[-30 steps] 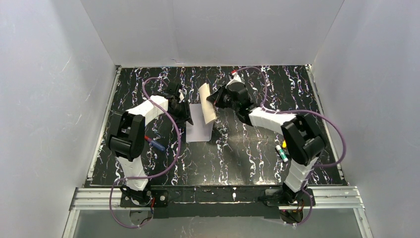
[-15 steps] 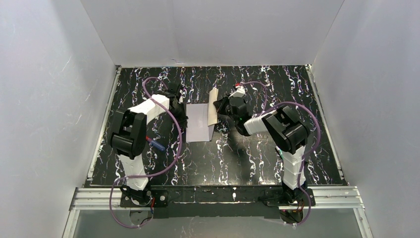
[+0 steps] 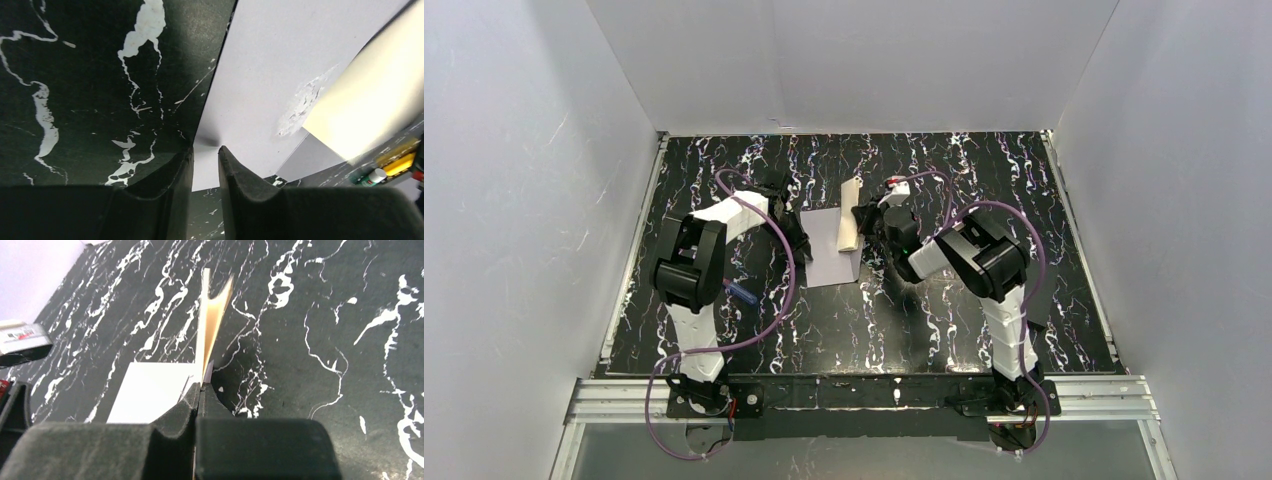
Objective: Place the letter into the envelope and seal it
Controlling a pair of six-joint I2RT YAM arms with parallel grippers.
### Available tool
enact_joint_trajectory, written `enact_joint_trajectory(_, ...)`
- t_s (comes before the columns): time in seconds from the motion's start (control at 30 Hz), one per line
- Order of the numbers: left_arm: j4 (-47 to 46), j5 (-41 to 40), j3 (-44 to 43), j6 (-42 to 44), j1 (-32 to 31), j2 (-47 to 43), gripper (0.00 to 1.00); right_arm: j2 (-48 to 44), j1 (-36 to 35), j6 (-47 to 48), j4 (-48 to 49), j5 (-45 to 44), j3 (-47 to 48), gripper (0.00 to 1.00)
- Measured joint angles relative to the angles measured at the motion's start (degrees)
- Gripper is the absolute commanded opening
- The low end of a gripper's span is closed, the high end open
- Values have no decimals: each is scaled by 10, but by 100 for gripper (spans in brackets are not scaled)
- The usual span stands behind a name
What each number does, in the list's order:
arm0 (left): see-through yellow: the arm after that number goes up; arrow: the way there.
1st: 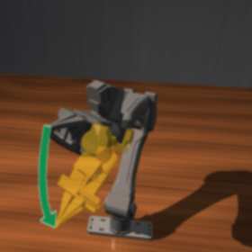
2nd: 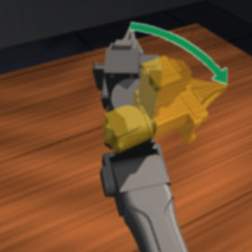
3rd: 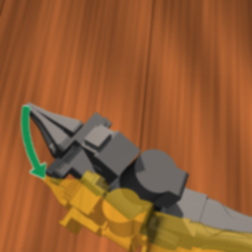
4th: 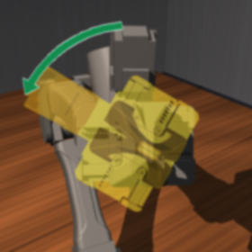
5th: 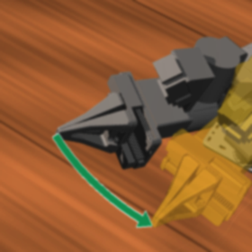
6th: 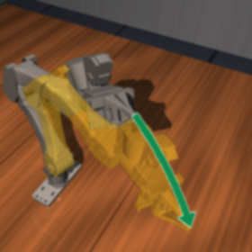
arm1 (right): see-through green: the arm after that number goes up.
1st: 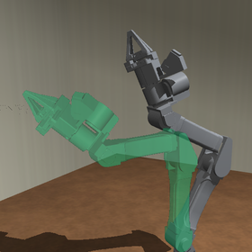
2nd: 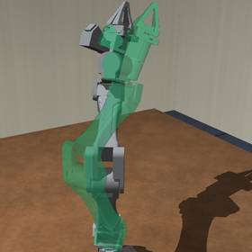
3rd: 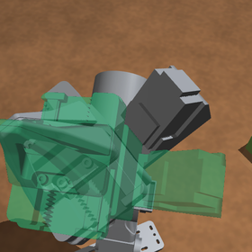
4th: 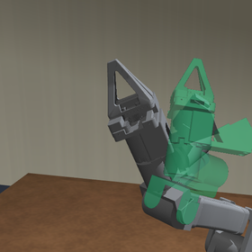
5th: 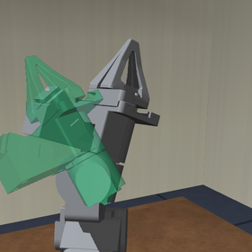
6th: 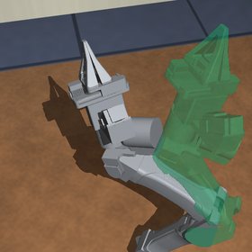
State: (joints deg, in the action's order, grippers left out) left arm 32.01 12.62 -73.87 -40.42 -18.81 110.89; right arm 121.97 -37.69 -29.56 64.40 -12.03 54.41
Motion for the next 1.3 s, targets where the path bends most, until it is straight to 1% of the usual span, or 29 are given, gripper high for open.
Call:
enact_joint_trajectory(0.27, -6, 33, -2, -33, 1, 10, 24, 15, -4, 9, 14, 5, 0, 1)
enact_joint_trajectory(0.43, -2, 37, -8, -37, 2, 14, 22, 15, -3, 17, 11, 20, 0, 1)
enact_joint_trajectory(0.53, 2, 37, -10, -37, 2, 16, 20, 15, -3, 12, -5, 30, 0, 1)
enact_joint_trajectory(0.7, 4, 45, -21, -46, 2, 28, 17, 1, -3, -29, -85, 28, 0, 1)
enact_joint_trajectory(0.93, -35, 85, -6, -91, 4, 33, 17, -35, -3, -129, -195, 9, 5, 1)
enact_joint_trajectory(1.07, -37, 85, -5, -100, 3, 32, 18, -39, -3, -168, -248, 2, 26, 1)
enact_joint_trajectory(1.13, -38, 76, -5, -99, 3, 28, 21, -40, -2, -186, -267, 0, 32, 1)
enact_joint_trajectory(1.3, -64, 13, -3, -83, 5, 3, 28, -42, -2, -209, -320, -5, 58, 1)
